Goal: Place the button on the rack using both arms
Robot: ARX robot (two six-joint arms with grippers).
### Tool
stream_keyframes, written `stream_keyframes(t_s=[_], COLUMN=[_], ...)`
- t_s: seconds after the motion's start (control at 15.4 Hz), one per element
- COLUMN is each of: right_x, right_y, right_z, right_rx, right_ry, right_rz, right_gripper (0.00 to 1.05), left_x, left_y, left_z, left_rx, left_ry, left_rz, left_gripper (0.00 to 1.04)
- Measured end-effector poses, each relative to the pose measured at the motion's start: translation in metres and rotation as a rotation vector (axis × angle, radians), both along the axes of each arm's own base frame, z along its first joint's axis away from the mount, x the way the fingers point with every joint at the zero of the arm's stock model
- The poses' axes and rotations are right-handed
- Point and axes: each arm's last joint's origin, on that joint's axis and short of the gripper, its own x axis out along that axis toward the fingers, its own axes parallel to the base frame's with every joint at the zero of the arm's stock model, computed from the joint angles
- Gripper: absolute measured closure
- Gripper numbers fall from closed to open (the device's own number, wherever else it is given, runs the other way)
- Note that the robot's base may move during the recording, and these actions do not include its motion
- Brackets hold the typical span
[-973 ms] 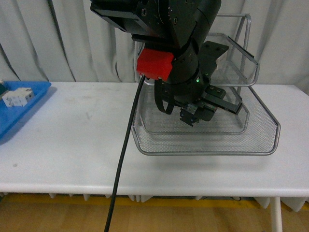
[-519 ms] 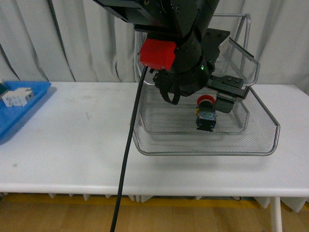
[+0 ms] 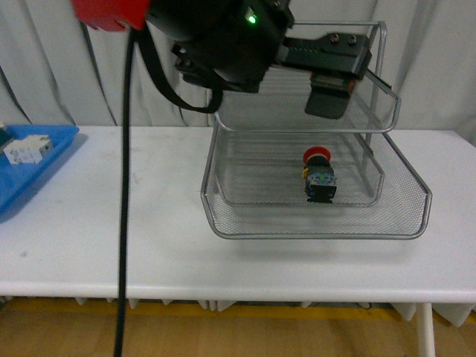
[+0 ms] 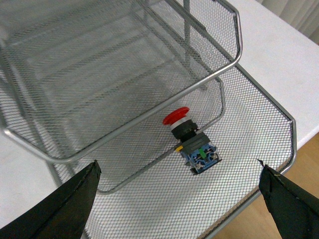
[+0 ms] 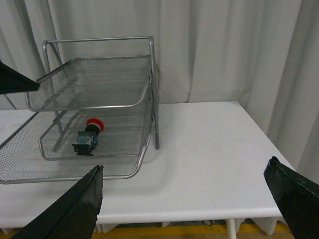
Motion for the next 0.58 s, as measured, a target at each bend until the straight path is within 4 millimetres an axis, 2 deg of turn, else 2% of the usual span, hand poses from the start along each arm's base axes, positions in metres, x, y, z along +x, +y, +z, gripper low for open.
stream_keyframes(t_s=[0.19,0.26,0.32,0.39,0.45,0.52,0.58], right_x=[0.000,0.000,0.000,0.000,0.000,0.000,0.000], right_y=[0.000,0.000,0.000,0.000,0.000,0.000,0.000], right_z=[0.000,0.000,0.000,0.000,0.000,0.000,0.000], right_rx=[0.000,0.000,0.000,0.000,0.000,0.000,0.000], right_ry=[0.000,-0.001,0.000,0.000,0.000,0.000,0.000], right_rz=[0.000,0.000,0.002,0.001,0.002,0.002,0.002], right_gripper=[0.06,0.06,0.06,0.06,0.06,0.06,0.06], left_x=[-0.029,-0.039,-0.058,-0.082,-0.101,-0.117,-0.131], left_y=[0.034,0.043,0.071,0.108,0.137,0.150,0.156], left_z=[0.028,0.036,0.038,0.033,0.027,0.015,-0.007], left_rx=[-0.049,-0.100,-0.144,-0.172,-0.201,-0.205,-0.187], left_ry=[-0.095,-0.295,-0.456,-0.549,-0.608,-0.613,-0.569], left_rz=[0.056,0.201,0.415,0.559,0.641,0.650,0.614], left_gripper=[0.07,0.14,0.27,0.39,0.52,0.65,0.79])
